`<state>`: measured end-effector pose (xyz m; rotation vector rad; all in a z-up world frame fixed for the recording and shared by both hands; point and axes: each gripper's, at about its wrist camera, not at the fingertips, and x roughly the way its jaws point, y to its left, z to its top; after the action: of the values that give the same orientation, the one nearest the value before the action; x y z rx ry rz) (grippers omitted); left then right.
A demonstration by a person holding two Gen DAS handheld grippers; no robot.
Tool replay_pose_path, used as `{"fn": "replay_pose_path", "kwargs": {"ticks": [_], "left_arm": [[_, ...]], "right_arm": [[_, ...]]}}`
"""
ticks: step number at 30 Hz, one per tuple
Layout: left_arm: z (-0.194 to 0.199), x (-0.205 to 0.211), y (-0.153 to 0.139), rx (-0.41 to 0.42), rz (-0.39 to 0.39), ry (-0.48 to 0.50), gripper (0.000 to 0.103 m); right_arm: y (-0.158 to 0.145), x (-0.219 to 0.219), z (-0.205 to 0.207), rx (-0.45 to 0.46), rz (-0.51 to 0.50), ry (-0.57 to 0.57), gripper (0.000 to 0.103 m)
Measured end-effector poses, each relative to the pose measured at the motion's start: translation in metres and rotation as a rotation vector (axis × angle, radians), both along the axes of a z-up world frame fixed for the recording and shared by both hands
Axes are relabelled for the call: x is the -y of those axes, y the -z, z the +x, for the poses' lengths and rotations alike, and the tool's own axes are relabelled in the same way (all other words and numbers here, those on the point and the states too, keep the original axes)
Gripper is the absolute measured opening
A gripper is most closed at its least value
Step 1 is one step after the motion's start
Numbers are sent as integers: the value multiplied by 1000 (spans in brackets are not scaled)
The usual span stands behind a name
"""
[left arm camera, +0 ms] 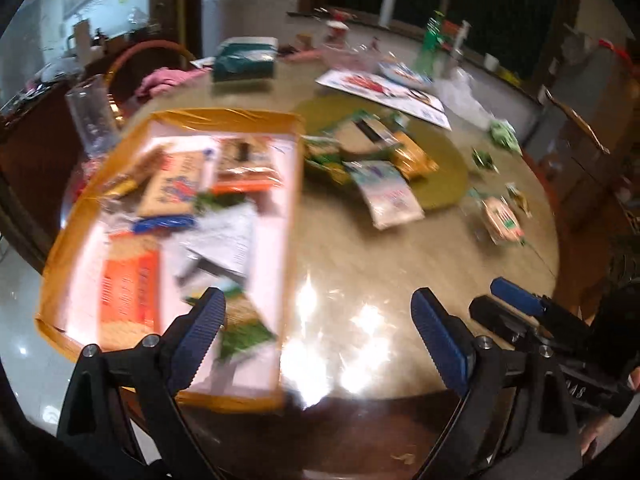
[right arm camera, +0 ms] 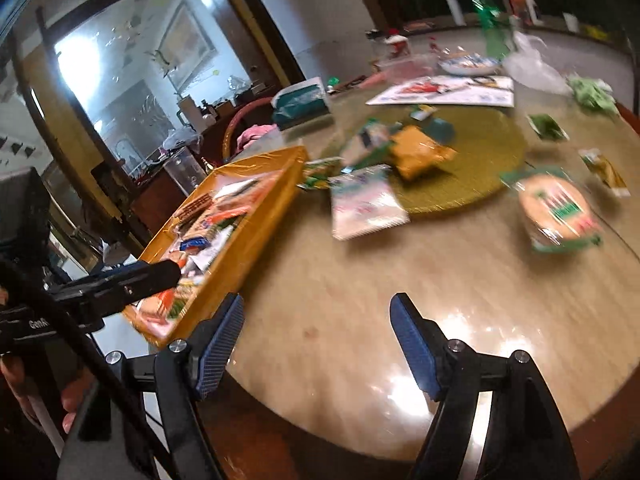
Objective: Organize snacks
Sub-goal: 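Open both tools and withdraw them from the tray box, then grasp the round cracker pack with the right tool while the left tool grasps a white sachet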
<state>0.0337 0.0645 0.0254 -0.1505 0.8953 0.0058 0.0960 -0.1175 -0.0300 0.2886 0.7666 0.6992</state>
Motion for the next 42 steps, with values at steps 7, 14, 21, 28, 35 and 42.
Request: {"fn": "replay_pose_path", "kwargs": {"ticks": [7, 14, 21, 28, 35, 42], "left_arm": [[6, 49, 8, -51, 30, 56, 94], [15, 73, 19, -71, 56, 63, 94], [29, 79, 27, -77, 9, 69, 94], [39, 67, 29, -47, -30, 57, 94], [51, 47, 36, -53, -116, 43, 94], [56, 40, 36, -57, -125, 38, 94]], "right_arm": [[16, 60, 5, -28, 55, 111, 75], [29, 95, 15, -57, 60, 172, 75], [27, 122, 39, -61, 15, 235, 80], [33, 126, 91, -99, -59, 250, 81], [35, 102, 114, -116, -159, 208, 81], [33, 75, 131, -72, -308, 171, 86]]}}
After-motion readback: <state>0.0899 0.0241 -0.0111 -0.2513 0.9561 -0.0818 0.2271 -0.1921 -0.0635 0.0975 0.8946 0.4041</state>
